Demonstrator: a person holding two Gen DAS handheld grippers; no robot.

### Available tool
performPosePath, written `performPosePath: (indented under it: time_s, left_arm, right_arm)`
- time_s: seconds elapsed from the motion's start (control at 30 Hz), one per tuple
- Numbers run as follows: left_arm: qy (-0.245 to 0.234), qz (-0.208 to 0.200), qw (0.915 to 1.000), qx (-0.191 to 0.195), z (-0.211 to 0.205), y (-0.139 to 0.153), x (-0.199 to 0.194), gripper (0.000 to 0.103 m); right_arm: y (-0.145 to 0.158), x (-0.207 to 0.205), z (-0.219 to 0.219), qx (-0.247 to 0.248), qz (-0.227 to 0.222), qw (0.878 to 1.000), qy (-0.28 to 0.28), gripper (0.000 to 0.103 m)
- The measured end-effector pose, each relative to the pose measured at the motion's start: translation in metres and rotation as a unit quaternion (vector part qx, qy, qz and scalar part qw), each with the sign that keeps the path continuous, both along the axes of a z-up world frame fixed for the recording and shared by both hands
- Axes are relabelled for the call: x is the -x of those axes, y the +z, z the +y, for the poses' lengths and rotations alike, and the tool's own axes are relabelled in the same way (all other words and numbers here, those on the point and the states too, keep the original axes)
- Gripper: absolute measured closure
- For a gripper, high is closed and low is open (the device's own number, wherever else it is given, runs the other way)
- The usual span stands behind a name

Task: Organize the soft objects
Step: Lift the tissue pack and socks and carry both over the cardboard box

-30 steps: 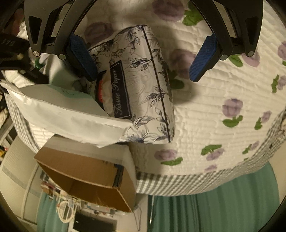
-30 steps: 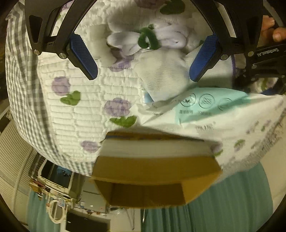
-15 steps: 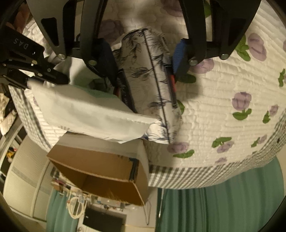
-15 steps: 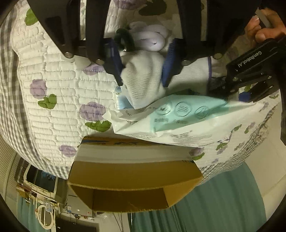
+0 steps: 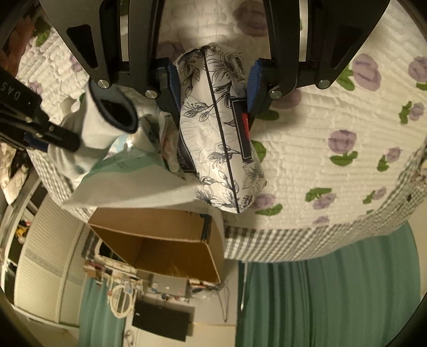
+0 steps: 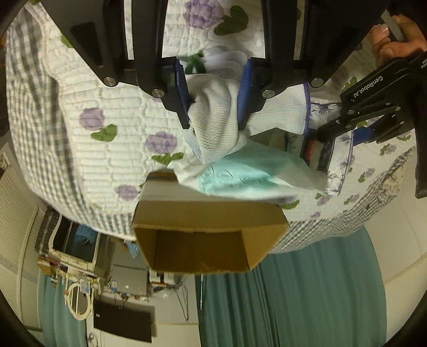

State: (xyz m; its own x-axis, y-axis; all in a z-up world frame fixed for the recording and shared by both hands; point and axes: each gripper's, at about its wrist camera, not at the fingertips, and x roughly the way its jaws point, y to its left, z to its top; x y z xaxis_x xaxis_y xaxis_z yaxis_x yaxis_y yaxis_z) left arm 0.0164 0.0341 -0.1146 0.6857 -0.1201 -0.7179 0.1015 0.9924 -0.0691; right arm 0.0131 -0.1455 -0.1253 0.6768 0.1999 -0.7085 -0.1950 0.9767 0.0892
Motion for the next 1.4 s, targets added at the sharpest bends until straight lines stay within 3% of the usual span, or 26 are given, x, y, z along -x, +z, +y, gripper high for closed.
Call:
performPosePath:
  time_s: [0.23,0.47,0.87,1.2,1.4]
  left_arm:
    - [0.013,-0.029,0.9994,-0.017,0.01,0.024,0.025,0.063]
    - [0.025,-0.049,0.9985,-0.008,0.026,0.046,0.053,0.063]
    - [0.004,-0.152,0.9883,0.01,0.022,0.142,0.08,0.063]
    - [-0.02,-0.229,0.9729,0.025,0.013,0.206,0.064,0.063]
    - [-0.039,-0.244,0.9679,0.047,0.01,0.223,0.026,0.062]
  right_arm:
    - [0.03,0.029,-0.004,0.008,-0.043,0.999,-0.004,0.07]
    - [0.057,0.064,-0.011,0.007,-0.087,0.996,-0.013,0.07]
    - [0.155,0.104,-0.025,0.004,-0.19,0.981,-0.025,0.07]
    - [0.24,0.099,-0.023,0.008,-0.278,0.96,-0.026,0.069]
    - [0.264,0.068,-0.012,0.018,-0.3,0.953,-0.025,0.068]
